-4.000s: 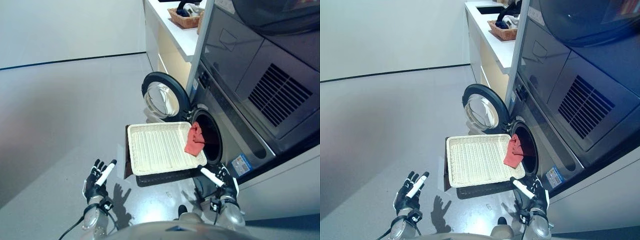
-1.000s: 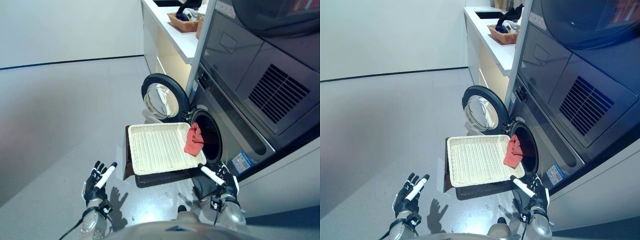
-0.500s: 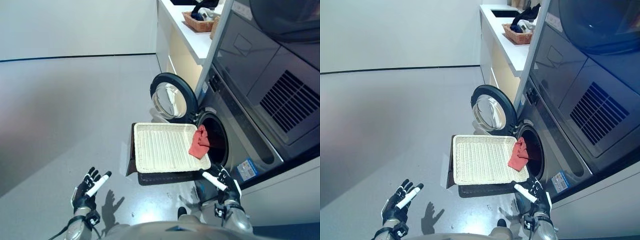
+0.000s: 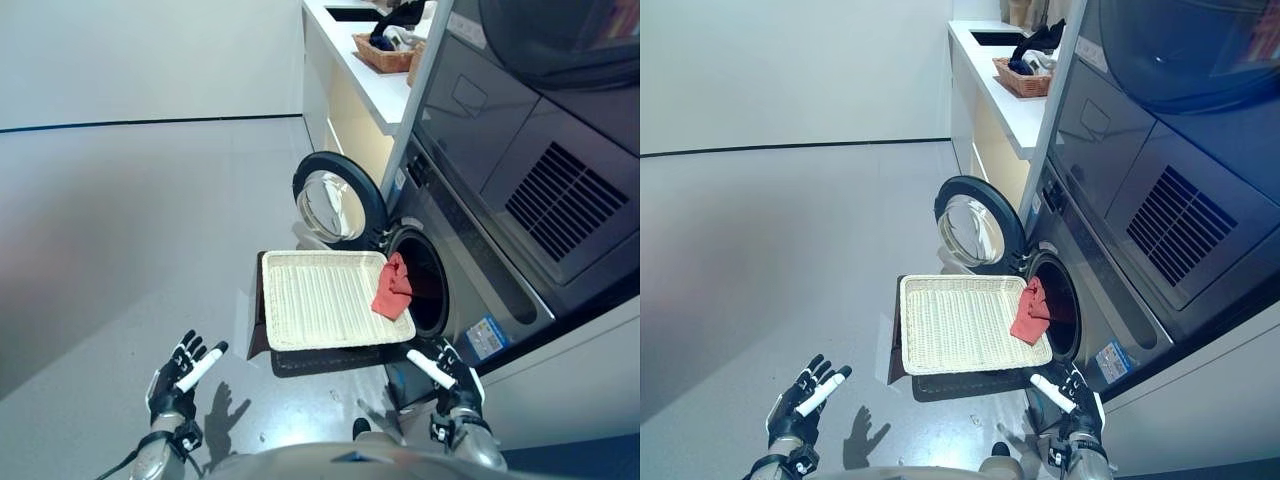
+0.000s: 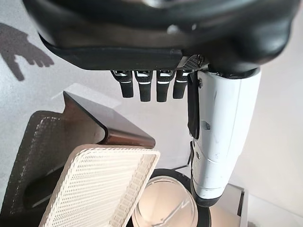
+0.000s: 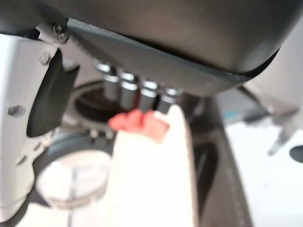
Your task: Pick up the clothes and place them into the washing machine
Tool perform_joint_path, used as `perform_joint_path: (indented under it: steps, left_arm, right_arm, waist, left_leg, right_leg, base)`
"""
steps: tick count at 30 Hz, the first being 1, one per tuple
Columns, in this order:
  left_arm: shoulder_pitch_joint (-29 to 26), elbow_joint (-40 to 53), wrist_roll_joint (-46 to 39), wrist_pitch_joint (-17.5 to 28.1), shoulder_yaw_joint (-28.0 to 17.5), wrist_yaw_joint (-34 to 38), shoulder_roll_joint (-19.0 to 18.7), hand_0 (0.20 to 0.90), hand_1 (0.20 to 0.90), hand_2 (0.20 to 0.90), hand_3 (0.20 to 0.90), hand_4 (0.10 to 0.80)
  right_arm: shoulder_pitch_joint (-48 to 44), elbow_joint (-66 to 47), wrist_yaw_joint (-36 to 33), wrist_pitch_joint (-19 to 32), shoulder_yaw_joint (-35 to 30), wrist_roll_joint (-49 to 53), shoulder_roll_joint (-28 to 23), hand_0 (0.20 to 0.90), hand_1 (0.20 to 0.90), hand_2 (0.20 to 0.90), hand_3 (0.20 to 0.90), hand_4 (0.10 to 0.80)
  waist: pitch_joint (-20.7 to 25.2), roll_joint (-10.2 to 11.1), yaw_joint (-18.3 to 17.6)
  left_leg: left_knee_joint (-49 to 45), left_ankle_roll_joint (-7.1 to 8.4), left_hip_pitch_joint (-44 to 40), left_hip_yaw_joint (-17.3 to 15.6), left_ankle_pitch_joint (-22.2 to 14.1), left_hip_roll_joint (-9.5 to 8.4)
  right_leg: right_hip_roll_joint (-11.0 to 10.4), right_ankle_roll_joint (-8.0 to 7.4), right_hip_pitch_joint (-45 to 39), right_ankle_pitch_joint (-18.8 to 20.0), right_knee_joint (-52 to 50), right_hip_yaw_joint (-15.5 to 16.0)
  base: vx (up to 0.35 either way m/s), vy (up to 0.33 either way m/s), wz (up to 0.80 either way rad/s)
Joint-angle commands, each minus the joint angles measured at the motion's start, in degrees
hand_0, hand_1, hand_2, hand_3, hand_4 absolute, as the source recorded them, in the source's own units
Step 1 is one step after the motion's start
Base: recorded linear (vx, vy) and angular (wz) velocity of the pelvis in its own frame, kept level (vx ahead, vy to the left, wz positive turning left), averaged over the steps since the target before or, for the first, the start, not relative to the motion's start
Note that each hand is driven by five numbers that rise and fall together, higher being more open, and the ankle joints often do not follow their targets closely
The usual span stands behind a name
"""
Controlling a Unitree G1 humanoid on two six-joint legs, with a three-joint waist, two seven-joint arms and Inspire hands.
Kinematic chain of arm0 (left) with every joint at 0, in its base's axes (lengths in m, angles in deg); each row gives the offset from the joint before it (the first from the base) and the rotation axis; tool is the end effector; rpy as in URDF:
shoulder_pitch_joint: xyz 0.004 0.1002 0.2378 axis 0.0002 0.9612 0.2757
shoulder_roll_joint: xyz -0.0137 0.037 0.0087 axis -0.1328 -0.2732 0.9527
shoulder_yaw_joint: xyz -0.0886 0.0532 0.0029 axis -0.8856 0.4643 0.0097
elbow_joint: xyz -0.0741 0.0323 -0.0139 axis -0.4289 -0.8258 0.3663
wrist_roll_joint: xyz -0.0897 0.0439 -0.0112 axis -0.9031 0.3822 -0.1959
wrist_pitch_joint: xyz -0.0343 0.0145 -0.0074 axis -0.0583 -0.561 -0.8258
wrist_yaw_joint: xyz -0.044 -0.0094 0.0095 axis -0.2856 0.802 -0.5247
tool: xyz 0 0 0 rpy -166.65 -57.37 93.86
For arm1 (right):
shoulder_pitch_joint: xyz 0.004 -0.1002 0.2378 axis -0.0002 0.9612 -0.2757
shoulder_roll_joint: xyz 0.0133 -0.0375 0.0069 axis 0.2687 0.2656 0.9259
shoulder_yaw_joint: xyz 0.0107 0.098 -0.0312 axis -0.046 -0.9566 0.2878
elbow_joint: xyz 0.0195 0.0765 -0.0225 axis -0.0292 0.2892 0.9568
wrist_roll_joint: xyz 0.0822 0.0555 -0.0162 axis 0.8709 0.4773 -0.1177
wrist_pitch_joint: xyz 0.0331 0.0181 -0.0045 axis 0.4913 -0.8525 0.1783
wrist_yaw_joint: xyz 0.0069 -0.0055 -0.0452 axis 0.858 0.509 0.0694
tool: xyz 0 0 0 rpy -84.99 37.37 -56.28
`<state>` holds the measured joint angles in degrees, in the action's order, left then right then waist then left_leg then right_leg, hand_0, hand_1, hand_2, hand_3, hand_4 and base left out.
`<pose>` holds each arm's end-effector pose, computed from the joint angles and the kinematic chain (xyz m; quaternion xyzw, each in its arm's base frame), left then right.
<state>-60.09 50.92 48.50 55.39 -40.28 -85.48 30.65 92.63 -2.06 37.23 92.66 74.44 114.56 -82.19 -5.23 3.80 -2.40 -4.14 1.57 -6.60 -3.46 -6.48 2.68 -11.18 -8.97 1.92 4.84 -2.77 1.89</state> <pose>0.0636 0.2255 -0.0661 -0.1334 0.2646 0.1786 0.9382 0.0788 -0.2118 -0.0725 0.1215 0.2793 -0.1980 0.9317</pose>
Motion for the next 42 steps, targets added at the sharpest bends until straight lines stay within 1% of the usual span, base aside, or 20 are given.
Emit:
perform_joint_path:
  steps: [1,5,6,7,10,12,13,16,20,21,23,24,27,28,30,35,37,39,40,42]
  left_arm:
    - [-1.6,8.0,0.0,3.2,-2.1,0.4,-2.6,0.900,0.900,0.900,0.900,0.800]
    - [-2.4,8.8,0.7,2.5,-1.6,0.5,-3.4,0.900,0.900,0.900,0.900,0.800]
    - [-2.9,8.9,0.8,2.5,-1.6,1.1,-4.1,0.900,0.900,0.900,0.900,0.800]
    - [-2.9,8.9,0.8,2.5,-1.6,1.1,-4.1,0.900,0.900,0.900,0.900,0.800]
    - [-3.0,8.1,0.0,2.7,-1.9,1.3,-3.7,0.900,0.900,0.900,0.900,0.800]
    - [-2.5,8.1,-0.6,2.9,-2.1,1.0,-4.0,0.900,0.900,0.900,0.900,0.800]
    - [-2.3,8.0,-0.5,2.9,-2.0,1.0,-4.1,0.900,0.900,0.900,0.900,0.800]
    - [-2.2,7.4,-0.3,3.0,-1.6,1.3,-3.5,0.900,0.900,0.900,0.900,0.800]
    - [-1.3,7.2,-0.1,2.9,-1.0,1.3,-2.9,0.900,0.900,0.900,0.900,0.800]
    - [-1.5,6.6,-0.5,2.8,-0.7,1.5,-2.6,0.900,0.900,0.900,0.900,0.800]
    - [-1.4,6.6,-0.9,3.0,-0.6,1.6,-2.3,0.900,0.900,0.900,0.900,0.800]
    - [-2.0,6.2,-1.5,2.9,-0.2,1.8,-1.8,0.900,0.900,0.900,0.900,0.800]
    - [-3.0,5.5,-2.0,2.9,0.3,2.0,-1.6,0.900,0.900,0.900,0.900,0.800]
    - [-4.2,6.1,-2.8,3.1,1.5,1.9,-1.8,0.900,0.900,0.900,0.900,0.800]
    - [-4.3,6.1,-2.8,2.9,2.3,1.3,-2.1,0.900,0.900,0.900,0.900,0.800]
    - [-5.1,5.3,-3.6,3.0,2.5,2.0,-1.4,0.900,0.900,0.900,0.900,0.800]
    - [-4.6,5.8,-3.3,2.8,2.2,1.6,-1.3,0.900,0.900,0.900,0.900,0.800]
    - [-4.5,5.8,-3.3,2.6,2.3,1.5,-1.3,0.900,0.900,0.900,0.900,0.800]
    - [-4.7,6.0,-3.6,2.4,2.8,1.5,-1.0,0.900,0.900,0.900,0.900,0.800]
    - [-5.2,5.7,-4.1,2.2,3.2,1.3,-0.9,0.900,0.900,0.900,0.900,0.800]
  right_arm:
    - [-4.6,-8.4,-0.2,3.5,-1.9,0.8,-2.0,0.900,0.900,0.900,0.900,0.800]
    - [-5.0,-9.1,-0.6,3.5,-1.7,1.7,-1.9,0.900,0.900,0.900,0.900,0.800]
    - [-5.4,-9.0,-0.9,3.6,-1.5,2.1,-1.8,0.900,0.900,0.900,0.900,0.800]
    - [-5.5,-9.0,-0.9,3.6,-1.6,2.1,-1.8,0.900,0.900,0.900,0.900,0.800]
    - [-5.6,-8.8,-0.8,3.4,-1.8,2.5,-1.6,0.900,0.900,0.900,0.900,0.800]
    - [-5.3,-8.6,-0.7,3.0,-2.2,2.8,-1.9,0.900,0.900,0.900,0.900,0.800]
    - [-5.0,-8.7,-0.7,3.0,-2.3,3.0,-1.8,0.900,0.900,0.900,0.900,0.800]
    - [-4.5,-8.9,-0.8,2.8,-2.2,2.4,-1.5,0.900,0.900,0.900,0.900,0.800]
    - [-3.1,-9.7,-0.5,2.9,-2.4,2.2,-1.2,0.900,0.900,0.900,0.900,0.800]
    - [-2.7,-9.5,-0.3,2.9,-2.6,2.5,-0.9,0.900,0.900,0.900,0.900,0.800]
    - [-2.9,-9.3,-0.4,3.0,-2.5,2.4,-1.1,0.900,0.900,0.900,0.900,0.800]
    - [-3.4,-8.6,-0.9,3.4,-2.4,2.3,-1.4,0.900,0.900,0.900,0.900,0.800]
    - [-4.1,-8.1,-1.2,3.6,-2.3,2.3,-1.7,0.900,0.900,0.900,0.900,0.800]
    - [-4.6,-8.2,-1.6,4.3,-2.4,3.0,-1.9,0.900,0.900,0.900,0.900,0.800]
    - [-4.0,-8.1,-1.2,4.4,-2.5,3.2,-2.2,0.900,0.900,0.900,0.900,0.800]
    - [-4.3,-6.7,-0.8,4.5,-1.3,2.8,-3.2,0.900,0.900,0.900,0.900,0.800]
    - [-3.4,-7.2,-0.3,4.8,-1.5,2.8,-3.6,0.900,0.900,0.900,0.900,0.800]
    - [-3.0,-7.1,-0.4,5.0,-1.6,2.8,-3.7,0.900,0.900,0.900,0.900,0.800]
    - [-2.6,-7.2,-0.5,5.2,-2.2,3.3,-4.1,0.900,0.900,0.900,0.900,0.800]
    - [-2.6,-6.5,-0.9,5.3,-2.7,3.1,-4.4,0.900,0.900,0.900,0.900,0.800]
  waist:
    - [-1.3,-0.1,-0.5]
    - [-3.1,-1.8,-1.5]
    - [-4.4,-3.0,-1.9]
    - [-4.5,-2.9,-1.9]
    - [-4.2,-2.5,-2.8]
    - [-4.3,-0.7,-4.7]
    - [-4.6,-0.7,-5.0]
    - [-4.8,-0.3,-5.2]
    - [-4.5,0.5,-4.9]
    - [-4.1,0.7,-4.3]
    - [-3.9,0.7,-4.1]
    - [-3.2,0.2,-3.9]
    - [-2.8,-0.2,-3.9]
    - [-2.7,-0.8,-4.0]
    - [-2.1,-1.6,-4.2]
    - [-1.1,-2.9,-3.9]
    - [-0.9,-2.7,-3.4]
    - [-1.0,-2.5,-3.1]
    - [-1.7,-1.6,-2.5]
    - [-2.3,-1.0,-2.1]
  left_leg:
    - [-4.9,-1.67,6.8,0.4,1.7,-0.40]
    - [-4.1,-4.15,3.0,0.7,1.2,-2.18]
    - [-4.5,-4.84,1.9,0.9,0.9,-1.78]
    - [-4.6,-4.82,1.9,0.9,0.8,-1.81]
    - [-4.1,-4.09,-0.2,0.9,-0.8,-2.53]
    - [-2.7,-2.25,-3.0,3.0,-2.9,-3.95]
    - [-2.2,-1.87,-3.9,3.3,-3.4,-3.62]
    - [-0.5,-1.16,-5.6,3.8,-4.3,-2.77]
    - [1.4,-0.62,-6.8,4.6,-4.3,-1.69]
    - [2.4,0.02,-6.9,4.3,-4.2,-0.40]
    - [3.1,0.37,-7.0,4.3,-4.3,0.32]
    - [2.7,1.73,-6.5,4.6,-3.8,2.58]
    - [2.4,2.46,-5.9,5.0,-3.4,3.91]
    - [2.7,3.37,-5.4,5.4,-2.3,5.70]
    - [3.6,4.12,-5.5,5.6,-1.3,7.43]
    - [0.6,5.15,-4.2,5.8,2.8,10.85]
    - [-4.5,5.21,-2.9,6.7,5.6,11.65]
    - [-7.2,4.96,-1.7,7.1,6.9,11.51]
    - [-14.4,4.27,1.6,7.8,9.9,10.75]
    - [-17.7,3.72,3.9,8.2,11.5,9.79]
  right_leg:
    - [-4.4,-3.19,2.2,3.3,-13.7,-3.4]
    - [-3.8,-1.35,8.9,12.9,-29.4,-6.3]
    - [-3.5,-0.59,12.2,12.3,-33.7,-5.2]
    - [-3.5,-0.56,12.3,12.1,-33.9,-5.3]
    - [-6.3,-1.53,13.6,11.3,-25.3,-0.7]
    - [-7.2,-3.85,14.3,13.6,-7.5,-1.4]
    - [-7.0,-4.21,13.6,14.0,-4.0,-1.6]
    - [-6.4,-5.01,13.2,14.7,1.0,-2.4]
    - [-5.7,-5.25,12.9,14.8,-0.8,-2.0]
    - [-5.3,-4.72,12.5,11.2,-1.9,0.8]
    - [-5.0,-4.70,12.2,11.0,-1.3,2.6]
    - [-4.5,-4.23,11.9,8.9,-1.8,4.1]
    - [-3.8,-4.00,11.8,7.9,-2.1,4.8]
    - [-3.4,-3.78,11.9,7.1,-2.8,5.5]
    - [-2.5,-3.22,11.8,5.4,-3.3,6.1]
    - [2.3,-0.78,12.0,2.1,-5.4,5.1]
    - [4.9,0.83,10.2,0.4,-5.1,5.0]
    - [5.7,1.63,8.9,-0.4,-4.8,4.9]
    - [6.4,3.32,6.4,-1.6,-4.5,5.0]
    - [6.7,4.29,4.1,-2.7,-4.2,5.3]
  base:
    - [0.017,0.174,-0.05]
    - [0.020,0.274,-0.18]
    - [0.015,0.200,-0.11]
    - [0.076,0.153,0.01]
    - [0.223,-0.029,0.25]
    - [0.457,-0.180,0.36]
    - [0.305,-0.114,0.17]
    - [0.185,-0.102,0.19]
    - [0.114,-0.131,-0.17]
    - [0.093,-0.169,0.11]
    - [0.114,-0.188,0.16]
    - [0.099,-0.152,0.05]
    - [0.083,-0.159,0.18]
    - [0.092,-0.164,0.43]
    - [0.117,-0.179,0.56]
    - [0.091,-0.176,0.12]
    - [0.099,-0.222,-0.07]
    - [0.082,-0.183,-0.06]
    - [0.084,-0.220,-0.06]
    - [0.090,-0.181,0.15]
